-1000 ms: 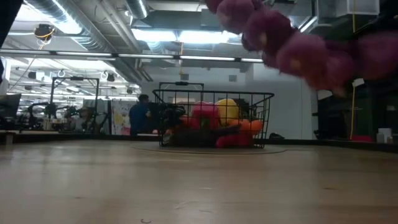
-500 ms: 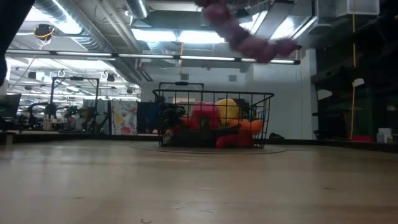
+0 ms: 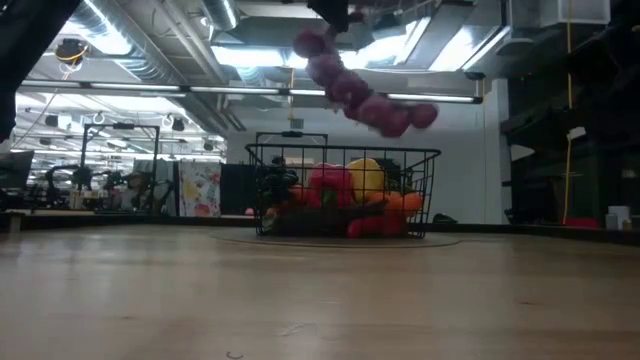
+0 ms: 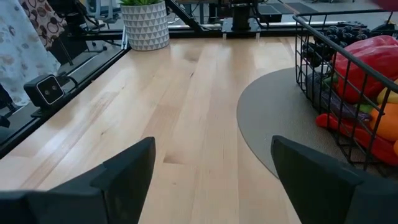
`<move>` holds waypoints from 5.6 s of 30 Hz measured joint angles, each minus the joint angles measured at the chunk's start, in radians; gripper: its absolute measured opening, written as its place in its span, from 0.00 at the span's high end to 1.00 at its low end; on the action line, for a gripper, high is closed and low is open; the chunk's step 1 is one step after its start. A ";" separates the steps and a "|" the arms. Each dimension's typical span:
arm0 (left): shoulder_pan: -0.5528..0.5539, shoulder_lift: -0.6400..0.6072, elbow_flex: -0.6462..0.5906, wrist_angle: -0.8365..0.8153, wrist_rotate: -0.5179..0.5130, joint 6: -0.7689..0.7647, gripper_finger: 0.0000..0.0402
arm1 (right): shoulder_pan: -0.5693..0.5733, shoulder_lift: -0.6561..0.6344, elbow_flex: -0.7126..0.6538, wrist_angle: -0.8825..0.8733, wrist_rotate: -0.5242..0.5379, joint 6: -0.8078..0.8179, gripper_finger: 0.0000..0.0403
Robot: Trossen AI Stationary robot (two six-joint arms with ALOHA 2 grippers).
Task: Build produce basket
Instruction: Put the purple garlic into the black wire basket, then return to Home Position
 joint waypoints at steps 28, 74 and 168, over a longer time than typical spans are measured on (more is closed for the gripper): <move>0.143 0.011 -0.340 -0.023 0.226 -0.103 0.98 | 0.000 0.000 0.000 0.000 0.000 -0.009 0.20; 0.200 0.011 -0.484 0.048 0.419 -0.046 0.44 | 0.000 0.000 0.000 0.000 0.000 -0.023 0.20; -0.338 -1.818 -2.097 0.753 0.479 -0.065 0.38 | 0.000 0.000 0.000 0.001 0.002 0.030 0.20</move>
